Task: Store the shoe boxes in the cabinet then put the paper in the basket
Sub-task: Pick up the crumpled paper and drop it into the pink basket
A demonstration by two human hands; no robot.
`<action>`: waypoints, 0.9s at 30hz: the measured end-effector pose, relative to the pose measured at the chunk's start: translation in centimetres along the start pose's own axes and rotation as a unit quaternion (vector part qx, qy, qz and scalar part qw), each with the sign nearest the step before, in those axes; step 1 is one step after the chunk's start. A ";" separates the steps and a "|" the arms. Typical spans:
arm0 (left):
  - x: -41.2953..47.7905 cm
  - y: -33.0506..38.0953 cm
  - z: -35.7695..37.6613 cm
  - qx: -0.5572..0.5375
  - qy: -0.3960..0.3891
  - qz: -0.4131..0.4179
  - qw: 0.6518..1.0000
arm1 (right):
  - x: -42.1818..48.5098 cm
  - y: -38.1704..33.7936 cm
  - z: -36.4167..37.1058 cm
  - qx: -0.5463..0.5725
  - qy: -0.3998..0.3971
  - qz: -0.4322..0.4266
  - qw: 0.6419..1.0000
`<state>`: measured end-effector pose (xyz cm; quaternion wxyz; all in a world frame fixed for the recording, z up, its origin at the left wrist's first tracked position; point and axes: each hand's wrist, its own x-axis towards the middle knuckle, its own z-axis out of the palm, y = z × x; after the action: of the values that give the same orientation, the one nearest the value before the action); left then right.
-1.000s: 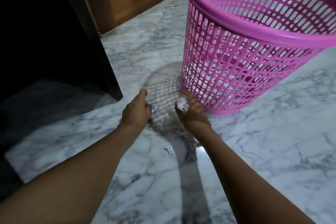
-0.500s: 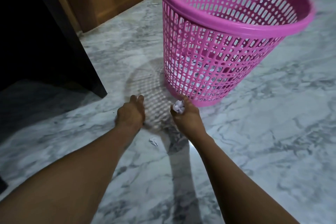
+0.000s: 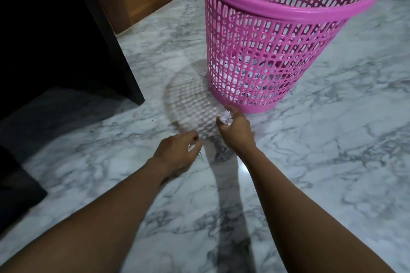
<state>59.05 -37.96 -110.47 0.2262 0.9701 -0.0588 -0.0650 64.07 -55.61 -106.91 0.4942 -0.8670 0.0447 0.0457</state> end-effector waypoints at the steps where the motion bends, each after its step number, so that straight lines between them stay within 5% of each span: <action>1: -0.5 0.2 0.3 0.015 -0.009 0.000 1.000 | -0.2 -0.1 0.0 -0.001 0.000 0.003 1.000; 16: -1.5 0.0 2.0 0.008 0.011 -0.010 1.000 | -2.5 0.6 -2.5 0.009 -0.014 0.011 1.000; 22: -0.1 1.1 0.3 -0.098 -0.039 -0.125 0.987 | -3.5 -0.2 -3.5 0.027 -0.002 0.002 1.000; 27: 1.3 1.8 -3.5 -0.150 -0.051 -0.114 0.981 | -3.9 -3.8 -4.8 0.044 0.008 -0.045 0.998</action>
<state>60.67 -38.20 -106.71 0.3565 0.9211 0.0517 -0.1475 60.80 -57.64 -100.74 0.5333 -0.8457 0.0114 0.0140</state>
